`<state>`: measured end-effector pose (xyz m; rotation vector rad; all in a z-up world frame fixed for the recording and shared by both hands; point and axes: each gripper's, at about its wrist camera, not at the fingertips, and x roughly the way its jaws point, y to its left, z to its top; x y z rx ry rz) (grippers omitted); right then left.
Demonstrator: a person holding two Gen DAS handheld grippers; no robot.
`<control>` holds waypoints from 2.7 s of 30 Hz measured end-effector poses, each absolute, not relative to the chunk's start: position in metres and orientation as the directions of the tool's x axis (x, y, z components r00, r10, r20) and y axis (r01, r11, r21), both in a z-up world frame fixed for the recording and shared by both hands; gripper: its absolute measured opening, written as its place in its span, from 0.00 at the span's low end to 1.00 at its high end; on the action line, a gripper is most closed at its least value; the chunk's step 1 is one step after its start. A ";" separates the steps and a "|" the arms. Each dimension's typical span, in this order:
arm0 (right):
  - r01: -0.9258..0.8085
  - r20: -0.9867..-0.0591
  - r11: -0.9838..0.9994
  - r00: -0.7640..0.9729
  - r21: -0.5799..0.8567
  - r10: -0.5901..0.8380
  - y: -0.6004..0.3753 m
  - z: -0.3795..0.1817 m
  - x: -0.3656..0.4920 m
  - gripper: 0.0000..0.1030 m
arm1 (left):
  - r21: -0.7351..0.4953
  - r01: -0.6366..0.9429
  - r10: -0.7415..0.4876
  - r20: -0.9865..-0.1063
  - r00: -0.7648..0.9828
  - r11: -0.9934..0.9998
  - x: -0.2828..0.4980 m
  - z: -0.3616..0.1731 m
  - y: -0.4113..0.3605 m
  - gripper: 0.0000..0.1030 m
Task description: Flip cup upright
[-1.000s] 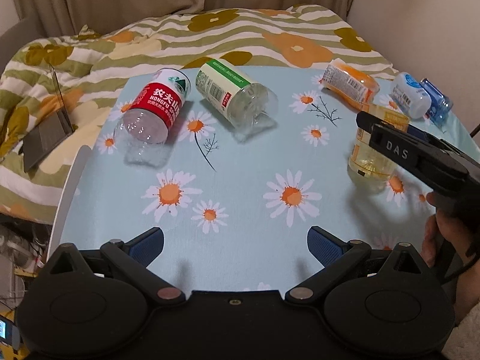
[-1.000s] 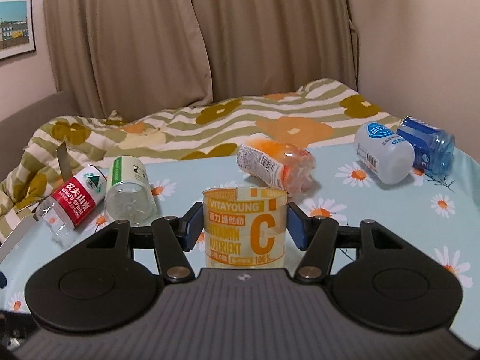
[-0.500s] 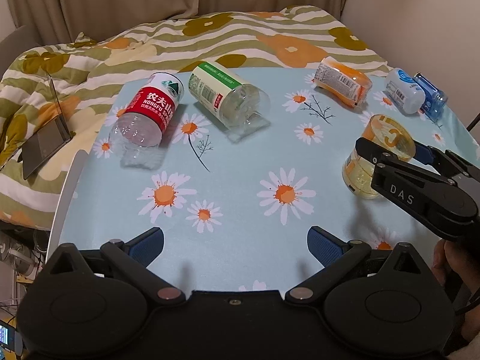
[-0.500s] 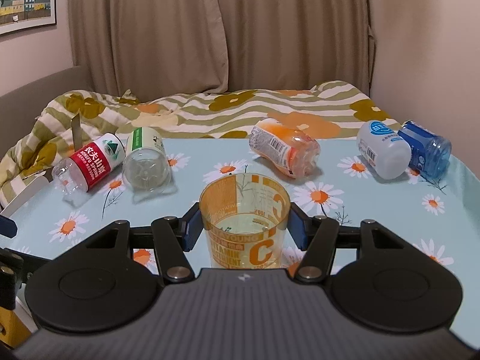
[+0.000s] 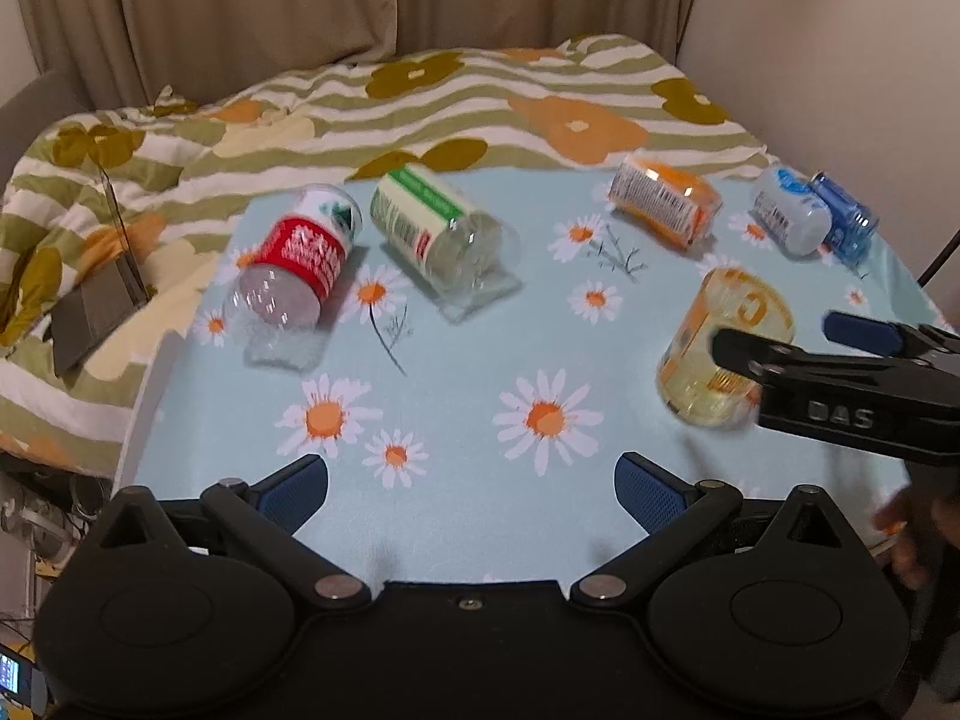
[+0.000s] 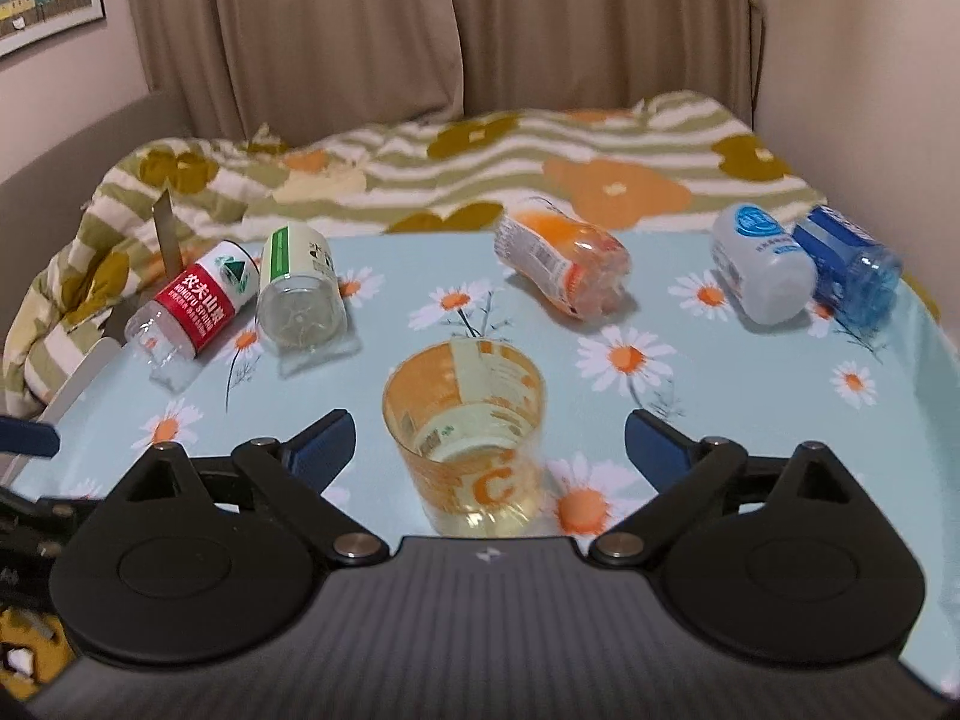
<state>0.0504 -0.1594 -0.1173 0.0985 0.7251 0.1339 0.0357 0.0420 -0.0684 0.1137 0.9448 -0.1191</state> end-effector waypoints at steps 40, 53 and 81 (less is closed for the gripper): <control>0.025 -0.782 0.998 0.623 0.061 0.032 -0.228 -0.041 0.004 1.00 | 0.106 0.114 -0.013 -0.674 0.739 0.988 0.000 -0.009 0.009 1.00; 0.028 -0.783 0.998 0.622 0.054 0.025 -0.230 -0.042 0.003 1.00 | 0.110 0.118 -0.014 -0.674 0.739 0.987 0.002 -0.009 0.007 1.00; 0.031 -0.783 0.998 0.621 0.049 0.019 -0.231 -0.042 0.001 1.00 | 0.108 0.130 -0.025 -0.668 0.744 0.986 0.001 -0.007 0.006 1.00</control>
